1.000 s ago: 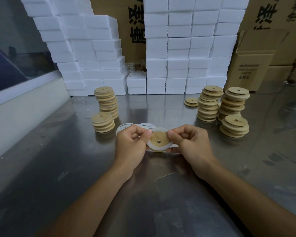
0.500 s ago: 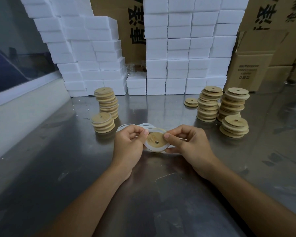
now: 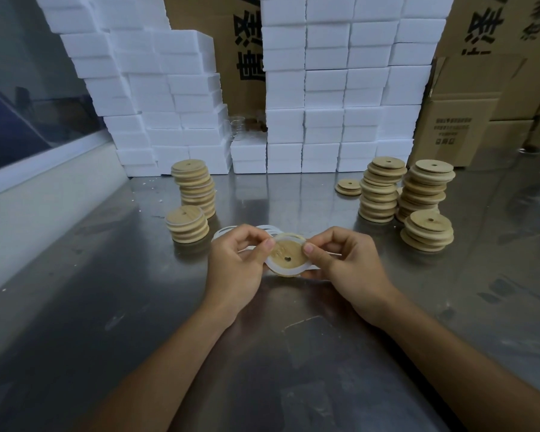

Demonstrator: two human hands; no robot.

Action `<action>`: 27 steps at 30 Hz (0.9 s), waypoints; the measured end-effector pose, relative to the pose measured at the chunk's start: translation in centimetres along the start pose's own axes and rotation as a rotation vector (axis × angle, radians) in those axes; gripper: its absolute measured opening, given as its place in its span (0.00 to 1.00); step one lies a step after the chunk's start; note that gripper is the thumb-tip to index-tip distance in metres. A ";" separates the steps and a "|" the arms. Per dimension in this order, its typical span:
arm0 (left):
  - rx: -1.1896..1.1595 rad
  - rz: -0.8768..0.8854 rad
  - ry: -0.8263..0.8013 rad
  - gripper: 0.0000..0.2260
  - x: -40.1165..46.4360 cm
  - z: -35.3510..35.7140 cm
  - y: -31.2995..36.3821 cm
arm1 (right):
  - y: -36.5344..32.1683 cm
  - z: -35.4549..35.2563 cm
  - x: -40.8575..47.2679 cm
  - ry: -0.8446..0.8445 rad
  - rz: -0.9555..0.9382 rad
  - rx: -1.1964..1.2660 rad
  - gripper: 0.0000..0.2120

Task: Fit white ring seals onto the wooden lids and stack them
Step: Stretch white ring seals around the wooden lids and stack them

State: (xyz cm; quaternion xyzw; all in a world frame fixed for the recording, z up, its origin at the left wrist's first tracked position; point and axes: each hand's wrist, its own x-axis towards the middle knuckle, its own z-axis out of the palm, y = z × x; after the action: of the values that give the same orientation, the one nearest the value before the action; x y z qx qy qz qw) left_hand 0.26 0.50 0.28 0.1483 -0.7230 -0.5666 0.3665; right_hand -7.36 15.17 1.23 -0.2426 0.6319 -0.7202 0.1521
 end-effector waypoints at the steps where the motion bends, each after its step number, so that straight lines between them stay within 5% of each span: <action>1: -0.006 -0.006 -0.007 0.14 0.0 0.0 0.0 | 0.0 0.0 0.0 -0.001 0.006 -0.005 0.03; 16: 0.045 -0.054 -0.039 0.11 0.4 -0.6 -0.5 | 0.2 0.0 0.1 -0.018 -0.072 -0.175 0.02; 23: 0.334 0.250 -0.174 0.08 -0.4 -0.2 -0.7 | 0.3 0.2 -0.3 0.023 -0.281 -0.420 0.07; 27: 0.543 0.374 -0.245 0.17 -0.4 -0.6 -0.8 | 0.0 0.3 -0.7 -0.013 -0.354 -0.448 0.09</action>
State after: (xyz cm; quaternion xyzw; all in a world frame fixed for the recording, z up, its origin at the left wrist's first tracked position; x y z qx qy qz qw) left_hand 0.80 0.11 -0.60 0.0361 -0.9005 -0.2903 0.3218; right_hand -6.58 15.30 1.14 -0.3812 0.7223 -0.5763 -0.0296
